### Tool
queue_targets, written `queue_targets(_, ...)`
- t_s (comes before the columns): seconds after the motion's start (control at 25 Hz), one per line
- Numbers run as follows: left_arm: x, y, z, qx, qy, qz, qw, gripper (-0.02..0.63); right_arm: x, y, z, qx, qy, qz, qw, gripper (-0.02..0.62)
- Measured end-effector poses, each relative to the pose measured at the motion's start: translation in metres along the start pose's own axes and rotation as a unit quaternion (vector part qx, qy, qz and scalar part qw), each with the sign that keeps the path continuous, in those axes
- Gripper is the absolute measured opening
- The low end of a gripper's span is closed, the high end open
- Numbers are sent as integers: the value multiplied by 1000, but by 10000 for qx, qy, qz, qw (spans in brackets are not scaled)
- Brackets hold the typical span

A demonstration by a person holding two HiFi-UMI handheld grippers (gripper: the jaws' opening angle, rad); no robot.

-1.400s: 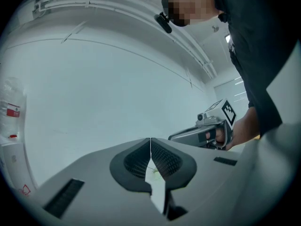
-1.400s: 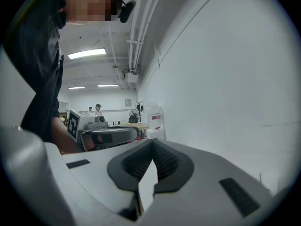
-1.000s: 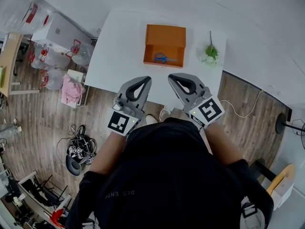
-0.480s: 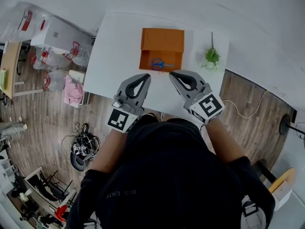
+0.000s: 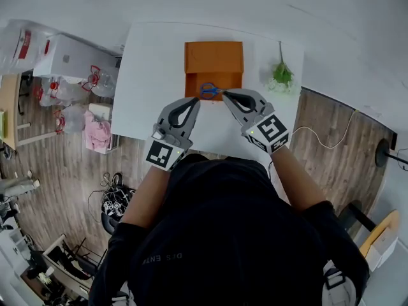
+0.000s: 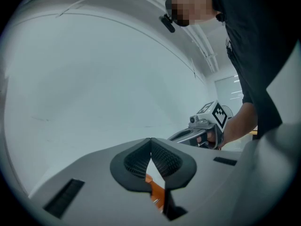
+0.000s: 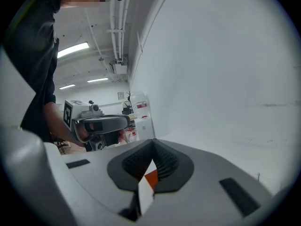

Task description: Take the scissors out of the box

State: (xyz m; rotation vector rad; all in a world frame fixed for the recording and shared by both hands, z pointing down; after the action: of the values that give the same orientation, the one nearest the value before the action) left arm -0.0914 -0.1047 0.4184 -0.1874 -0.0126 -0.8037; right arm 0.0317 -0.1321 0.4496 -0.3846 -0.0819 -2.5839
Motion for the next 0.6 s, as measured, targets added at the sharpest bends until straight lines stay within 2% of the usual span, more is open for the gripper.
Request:
queue_targets(0.32, 3, -27, 14, -111, 8, 514, 9986, 20, 39, 8, 36, 92, -786, 234, 9966, 20)
queue_targets(0.6, 1, -48, 26, -149, 9, 575, 9982, 20, 83, 7, 89, -326, -1930, -34, 9807, 38)
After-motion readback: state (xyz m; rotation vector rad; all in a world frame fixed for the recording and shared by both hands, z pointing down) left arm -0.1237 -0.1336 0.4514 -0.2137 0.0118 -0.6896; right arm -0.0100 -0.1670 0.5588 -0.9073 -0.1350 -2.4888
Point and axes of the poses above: the fingertips, and each gripper's own axes: x forward along the fingers, y to its right, z out of its underside, the point moved 4 cm from there along -x, backward along the fingers, and after that the axes turned 8 degrees about -x, right-handed, at the moved point
